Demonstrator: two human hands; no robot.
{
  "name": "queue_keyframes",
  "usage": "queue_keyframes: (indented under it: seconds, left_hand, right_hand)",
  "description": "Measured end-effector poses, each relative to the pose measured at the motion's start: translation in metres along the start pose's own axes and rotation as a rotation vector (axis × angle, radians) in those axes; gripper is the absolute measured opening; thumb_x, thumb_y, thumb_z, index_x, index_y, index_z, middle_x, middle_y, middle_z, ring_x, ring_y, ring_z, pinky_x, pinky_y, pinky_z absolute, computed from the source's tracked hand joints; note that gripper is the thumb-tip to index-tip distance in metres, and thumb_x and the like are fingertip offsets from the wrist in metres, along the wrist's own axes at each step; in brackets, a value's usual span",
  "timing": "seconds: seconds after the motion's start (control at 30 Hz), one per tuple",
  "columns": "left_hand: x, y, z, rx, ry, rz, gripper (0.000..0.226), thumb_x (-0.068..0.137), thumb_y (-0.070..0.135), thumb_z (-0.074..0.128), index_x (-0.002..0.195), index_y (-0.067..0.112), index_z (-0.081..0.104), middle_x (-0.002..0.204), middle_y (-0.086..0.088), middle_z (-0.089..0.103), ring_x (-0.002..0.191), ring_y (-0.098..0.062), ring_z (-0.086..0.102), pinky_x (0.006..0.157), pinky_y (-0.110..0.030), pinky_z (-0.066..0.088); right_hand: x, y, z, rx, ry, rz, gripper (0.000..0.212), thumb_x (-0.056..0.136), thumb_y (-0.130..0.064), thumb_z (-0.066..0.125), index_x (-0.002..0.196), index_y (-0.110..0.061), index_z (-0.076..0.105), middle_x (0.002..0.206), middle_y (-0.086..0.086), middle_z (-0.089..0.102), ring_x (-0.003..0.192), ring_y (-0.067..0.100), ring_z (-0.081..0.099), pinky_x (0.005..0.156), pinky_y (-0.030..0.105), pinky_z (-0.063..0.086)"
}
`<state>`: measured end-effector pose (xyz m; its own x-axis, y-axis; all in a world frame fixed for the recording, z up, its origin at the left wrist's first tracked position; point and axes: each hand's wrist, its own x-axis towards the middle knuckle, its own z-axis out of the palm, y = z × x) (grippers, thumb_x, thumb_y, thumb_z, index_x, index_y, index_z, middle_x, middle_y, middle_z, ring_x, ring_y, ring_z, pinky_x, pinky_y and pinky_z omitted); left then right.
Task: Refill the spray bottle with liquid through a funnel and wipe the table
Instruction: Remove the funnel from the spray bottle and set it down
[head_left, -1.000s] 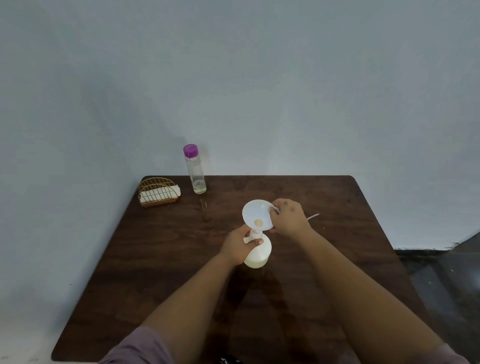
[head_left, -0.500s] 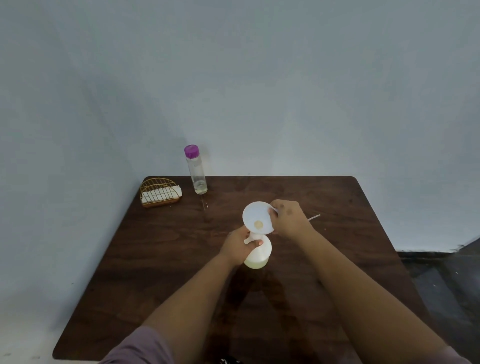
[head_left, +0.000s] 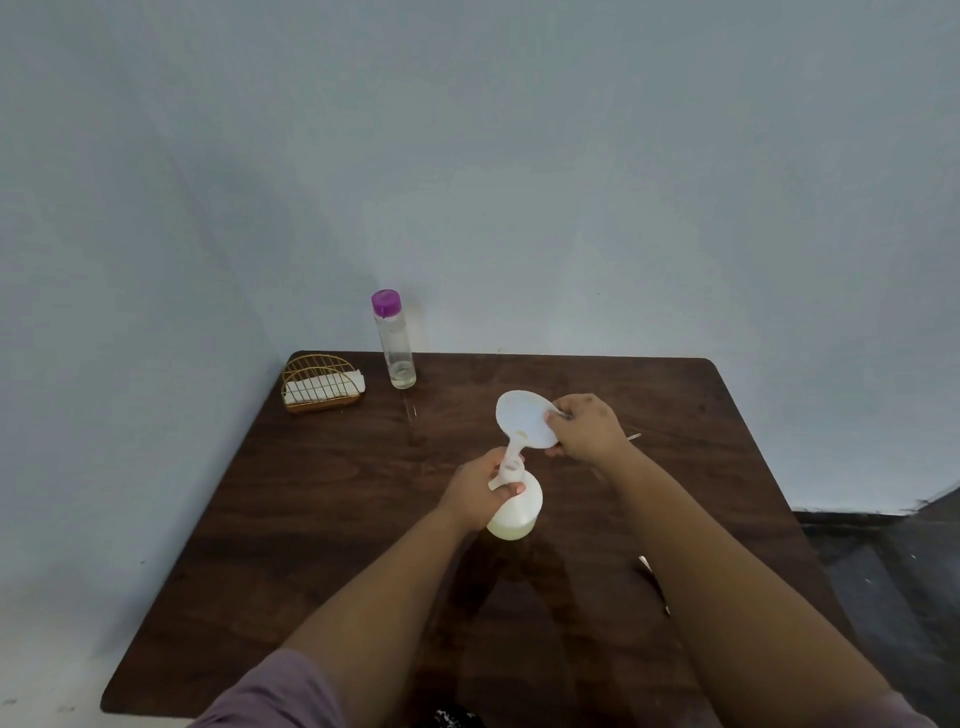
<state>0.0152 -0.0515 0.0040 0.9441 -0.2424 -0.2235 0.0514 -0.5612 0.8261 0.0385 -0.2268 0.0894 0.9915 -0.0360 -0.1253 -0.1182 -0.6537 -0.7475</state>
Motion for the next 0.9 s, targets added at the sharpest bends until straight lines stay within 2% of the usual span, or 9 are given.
queue_keyframes:
  seconds: [0.07, 0.27, 0.43, 0.5, 0.77, 0.9]
  left_hand:
    - [0.0007, 0.0007, -0.0002, 0.000, -0.003, -0.008, 0.041, 0.091, 0.029, 0.064, 0.131, 0.026, 0.055, 0.131, 0.001, 0.059, 0.118, -0.021, 0.054, 0.100, -0.038, 0.047]
    - [0.0006, -0.0010, -0.0004, 0.014, -0.011, -0.005, 0.041, 0.091, 0.029, 0.064, 0.131, 0.027, 0.054, 0.132, 0.001, 0.059, 0.119, -0.021, 0.054, 0.101, -0.041, 0.047]
    - [-0.0001, -0.0007, -0.0005, 0.005, -0.007, -0.010, 0.043, 0.091, 0.030, 0.065, 0.132, 0.025, 0.054, 0.131, 0.001, 0.060, 0.120, -0.022, 0.055, 0.102, -0.041, 0.047]
    - [0.0002, -0.0005, 0.0001, 0.025, -0.007, -0.021, 0.047, 0.091, 0.033, 0.065, 0.135, 0.025, 0.051, 0.136, 0.000, 0.057, 0.122, -0.023, 0.053, 0.103, -0.042, 0.047]
    - [0.0003, 0.0012, -0.0001, 0.033, -0.002, -0.026, 0.048, 0.091, 0.033, 0.065, 0.135, 0.025, 0.050, 0.136, 0.000, 0.057, 0.123, -0.023, 0.054, 0.104, -0.042, 0.046]
    - [-0.0003, 0.0019, 0.0007, 0.027, 0.004, -0.018, 0.046, 0.091, 0.032, 0.065, 0.134, 0.023, 0.052, 0.134, -0.001, 0.059, 0.122, -0.023, 0.055, 0.104, -0.042, 0.046]
  right_hand:
    - [0.0007, 0.0014, -0.0003, 0.033, -0.010, 0.031, 0.026, 0.097, -0.017, 0.051, 0.117, -0.004, 0.062, 0.113, 0.012, 0.063, 0.063, 0.011, 0.066, 0.053, 0.016, 0.051]
    - [0.0010, 0.0027, 0.0009, 0.059, -0.006, 0.050, 0.028, 0.097, -0.018, 0.052, 0.119, -0.004, 0.061, 0.108, 0.009, 0.063, 0.065, 0.012, 0.066, 0.052, 0.015, 0.049]
    - [-0.0024, -0.0005, 0.0023, 0.046, -0.018, 0.046, 0.024, 0.097, -0.016, 0.051, 0.112, -0.002, 0.064, 0.105, 0.010, 0.064, 0.060, 0.010, 0.064, 0.053, 0.016, 0.050]
    - [-0.0029, -0.0009, 0.0041, 0.019, -0.018, 0.051, 0.025, 0.097, -0.018, 0.051, 0.114, -0.003, 0.062, 0.114, 0.009, 0.061, 0.061, 0.011, 0.063, 0.052, 0.012, 0.050]
    - [-0.0062, -0.0009, 0.0056, -0.086, -0.015, 0.018, 0.027, 0.096, -0.020, 0.054, 0.119, -0.007, 0.061, 0.125, 0.010, 0.057, 0.083, 0.021, 0.069, 0.063, 0.022, 0.058]
    - [-0.0073, -0.0042, 0.0073, -0.115, 0.007, -0.007, 0.027, 0.097, -0.019, 0.052, 0.118, -0.006, 0.061, 0.122, 0.011, 0.059, 0.074, 0.011, 0.061, 0.048, 0.006, 0.044]
